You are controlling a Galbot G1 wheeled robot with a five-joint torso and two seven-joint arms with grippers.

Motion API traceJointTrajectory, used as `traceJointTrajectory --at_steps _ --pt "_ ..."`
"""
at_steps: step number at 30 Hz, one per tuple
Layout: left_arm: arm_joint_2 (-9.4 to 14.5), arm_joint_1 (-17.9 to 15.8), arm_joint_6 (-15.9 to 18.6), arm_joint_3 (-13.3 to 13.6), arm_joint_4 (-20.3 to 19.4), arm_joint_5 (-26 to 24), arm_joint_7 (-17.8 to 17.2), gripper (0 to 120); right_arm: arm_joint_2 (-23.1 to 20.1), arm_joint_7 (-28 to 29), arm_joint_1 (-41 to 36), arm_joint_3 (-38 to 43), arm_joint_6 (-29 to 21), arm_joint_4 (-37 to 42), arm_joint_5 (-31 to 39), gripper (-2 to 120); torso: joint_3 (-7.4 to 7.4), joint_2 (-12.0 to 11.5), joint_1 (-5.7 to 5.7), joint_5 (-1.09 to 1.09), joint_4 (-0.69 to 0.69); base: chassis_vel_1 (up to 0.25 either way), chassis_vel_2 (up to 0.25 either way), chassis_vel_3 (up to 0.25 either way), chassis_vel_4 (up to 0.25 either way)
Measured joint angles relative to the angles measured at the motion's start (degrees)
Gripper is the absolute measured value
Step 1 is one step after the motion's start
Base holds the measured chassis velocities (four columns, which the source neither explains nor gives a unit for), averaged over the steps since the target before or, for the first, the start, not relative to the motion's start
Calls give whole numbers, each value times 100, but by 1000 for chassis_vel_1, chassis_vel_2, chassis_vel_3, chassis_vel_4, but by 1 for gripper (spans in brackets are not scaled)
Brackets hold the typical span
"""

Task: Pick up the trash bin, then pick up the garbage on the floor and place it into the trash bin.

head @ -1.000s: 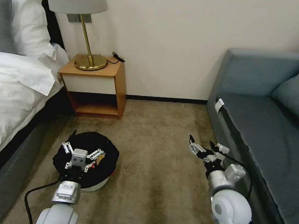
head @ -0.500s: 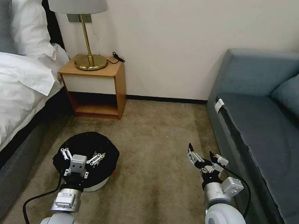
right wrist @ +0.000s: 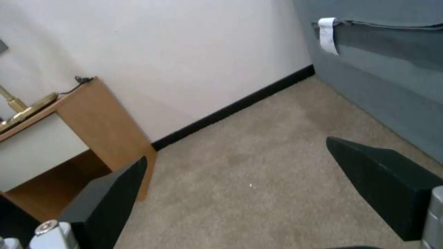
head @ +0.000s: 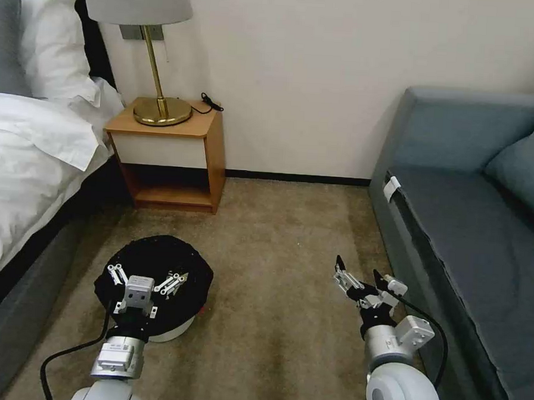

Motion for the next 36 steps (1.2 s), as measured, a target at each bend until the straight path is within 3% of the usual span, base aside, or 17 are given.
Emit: traceJointTrajectory --at_steps 36 --pt "3 -3 10 -1 9 -8 -4 100 -6 -7 8 -2 -1 -9 11 100 0 -1 0 0 0 0 0 0 0"
